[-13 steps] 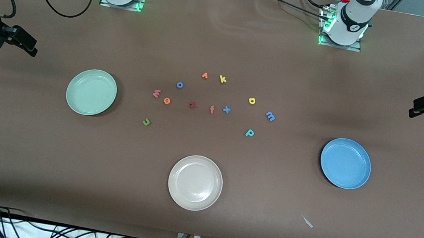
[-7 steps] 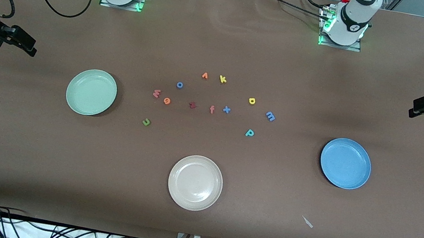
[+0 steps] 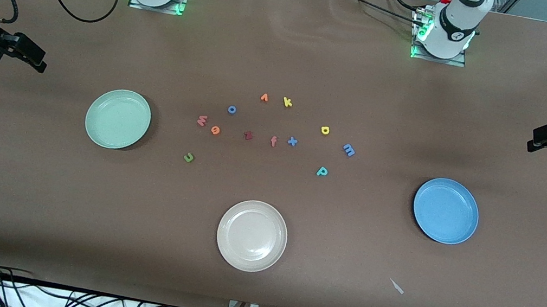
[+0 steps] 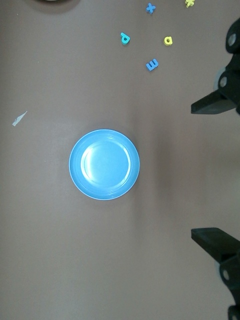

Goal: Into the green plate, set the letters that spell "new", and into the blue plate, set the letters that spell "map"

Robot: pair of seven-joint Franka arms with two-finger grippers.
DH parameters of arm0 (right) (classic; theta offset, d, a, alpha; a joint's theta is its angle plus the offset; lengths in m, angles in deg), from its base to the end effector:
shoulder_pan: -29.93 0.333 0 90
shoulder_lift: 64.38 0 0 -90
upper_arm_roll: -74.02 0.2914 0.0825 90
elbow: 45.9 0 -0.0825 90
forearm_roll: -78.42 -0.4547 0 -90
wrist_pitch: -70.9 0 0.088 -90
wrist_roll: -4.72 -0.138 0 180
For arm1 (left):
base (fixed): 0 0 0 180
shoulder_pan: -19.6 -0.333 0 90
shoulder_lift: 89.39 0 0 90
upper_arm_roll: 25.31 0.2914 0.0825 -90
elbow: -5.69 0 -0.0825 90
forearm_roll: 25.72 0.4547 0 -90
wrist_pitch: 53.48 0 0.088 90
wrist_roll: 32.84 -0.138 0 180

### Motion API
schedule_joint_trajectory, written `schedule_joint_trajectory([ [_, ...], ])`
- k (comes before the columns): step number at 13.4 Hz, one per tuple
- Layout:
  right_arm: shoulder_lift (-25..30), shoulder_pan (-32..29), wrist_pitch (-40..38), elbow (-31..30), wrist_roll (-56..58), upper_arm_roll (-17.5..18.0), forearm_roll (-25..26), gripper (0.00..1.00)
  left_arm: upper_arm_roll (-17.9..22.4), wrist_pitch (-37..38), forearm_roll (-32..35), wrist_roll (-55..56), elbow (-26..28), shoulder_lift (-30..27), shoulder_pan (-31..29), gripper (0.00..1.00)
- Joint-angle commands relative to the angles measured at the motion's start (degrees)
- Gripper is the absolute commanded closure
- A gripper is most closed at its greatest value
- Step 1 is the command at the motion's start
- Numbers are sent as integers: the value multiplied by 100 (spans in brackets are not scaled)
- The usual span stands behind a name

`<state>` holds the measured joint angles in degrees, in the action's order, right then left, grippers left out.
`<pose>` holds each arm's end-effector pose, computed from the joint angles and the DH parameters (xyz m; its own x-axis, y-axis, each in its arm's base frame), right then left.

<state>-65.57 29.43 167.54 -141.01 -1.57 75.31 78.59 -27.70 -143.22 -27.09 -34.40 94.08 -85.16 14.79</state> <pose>0.6383 0.0083 0.5173 0.9954 -0.0955 0.0062 -0.0955 -0.9954 0.0018 0.6422 0.0245 0.5370 0.9987 0.0148 -0.0494 0.0162 -0.9995 0.0283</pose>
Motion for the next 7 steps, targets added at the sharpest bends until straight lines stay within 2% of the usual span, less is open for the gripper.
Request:
schedule_joint_trajectory([
  [1,32,-4,-119,81,101,-58,-105,0,2,70,-100,-81,-120,51,-29,0],
  [3,58,-4,-250,89,110,-189,-114,0,2,79,-100,-81,-103,42,-29,0],
  [7,155,5,-295,107,216,-146,-61,0,2,79,-100,-117,-112,42,-38,0],
])
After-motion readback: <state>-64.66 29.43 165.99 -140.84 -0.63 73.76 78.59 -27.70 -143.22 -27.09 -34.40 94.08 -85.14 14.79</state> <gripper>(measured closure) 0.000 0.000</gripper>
